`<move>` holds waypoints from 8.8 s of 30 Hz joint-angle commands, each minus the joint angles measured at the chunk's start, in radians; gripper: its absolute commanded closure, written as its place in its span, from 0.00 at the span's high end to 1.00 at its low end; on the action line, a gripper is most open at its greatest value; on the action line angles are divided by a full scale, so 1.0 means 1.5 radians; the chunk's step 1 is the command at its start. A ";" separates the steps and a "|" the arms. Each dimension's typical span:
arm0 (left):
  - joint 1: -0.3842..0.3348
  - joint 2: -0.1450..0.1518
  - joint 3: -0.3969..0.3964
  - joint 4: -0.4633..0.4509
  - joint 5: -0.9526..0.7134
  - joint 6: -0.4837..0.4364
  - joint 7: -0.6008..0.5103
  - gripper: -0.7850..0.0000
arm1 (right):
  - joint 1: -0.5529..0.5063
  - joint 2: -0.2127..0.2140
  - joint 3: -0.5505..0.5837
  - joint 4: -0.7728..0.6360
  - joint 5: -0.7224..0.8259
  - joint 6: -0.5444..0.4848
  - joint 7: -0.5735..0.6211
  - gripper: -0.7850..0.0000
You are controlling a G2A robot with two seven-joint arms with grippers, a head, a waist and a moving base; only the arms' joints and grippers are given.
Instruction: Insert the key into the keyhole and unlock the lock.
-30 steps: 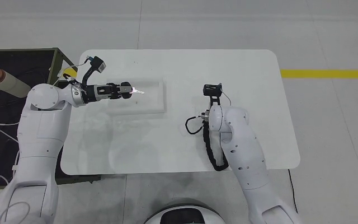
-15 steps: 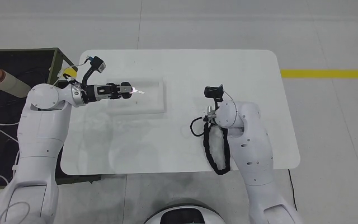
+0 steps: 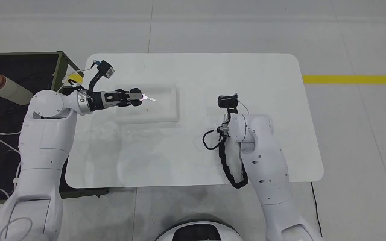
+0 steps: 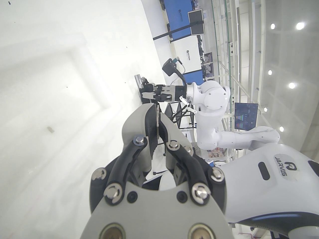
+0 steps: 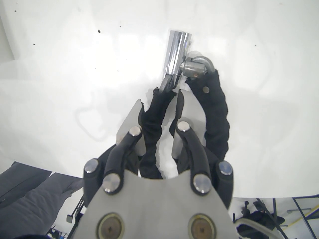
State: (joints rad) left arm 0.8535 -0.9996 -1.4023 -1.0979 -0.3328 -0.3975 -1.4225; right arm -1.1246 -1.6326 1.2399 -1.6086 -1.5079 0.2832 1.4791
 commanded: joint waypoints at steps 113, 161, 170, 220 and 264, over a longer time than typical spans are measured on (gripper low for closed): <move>0.000 0.000 0.000 0.000 0.000 0.000 0.000 0.00 | -0.117 0.103 0.187 0.006 0.756 -0.564 -0.298 0.00; 0.155 -0.022 0.025 -0.180 -0.278 -0.157 0.157 0.00 | -0.149 0.136 0.081 -0.122 0.224 -0.665 -0.857 0.00; 0.216 -0.026 0.001 -0.265 -0.261 -0.237 0.237 0.00 | -0.168 0.138 0.084 -0.094 0.367 -0.724 -0.955 0.00; 0.219 -0.029 0.015 -0.270 -0.303 -0.207 0.207 0.00 | -0.071 0.152 0.054 0.071 0.688 -0.863 -0.867 0.00; 0.219 -0.029 0.015 -0.270 -0.303 -0.207 0.207 0.00 | -0.147 0.216 0.073 -0.098 -0.612 -0.466 -1.360 0.00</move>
State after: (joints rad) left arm 1.1815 -1.0428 -1.3797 -1.5030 -0.7865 -0.7080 -1.1121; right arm -1.3446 -1.3093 1.3489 -1.7561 -2.4248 -0.4152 -0.5616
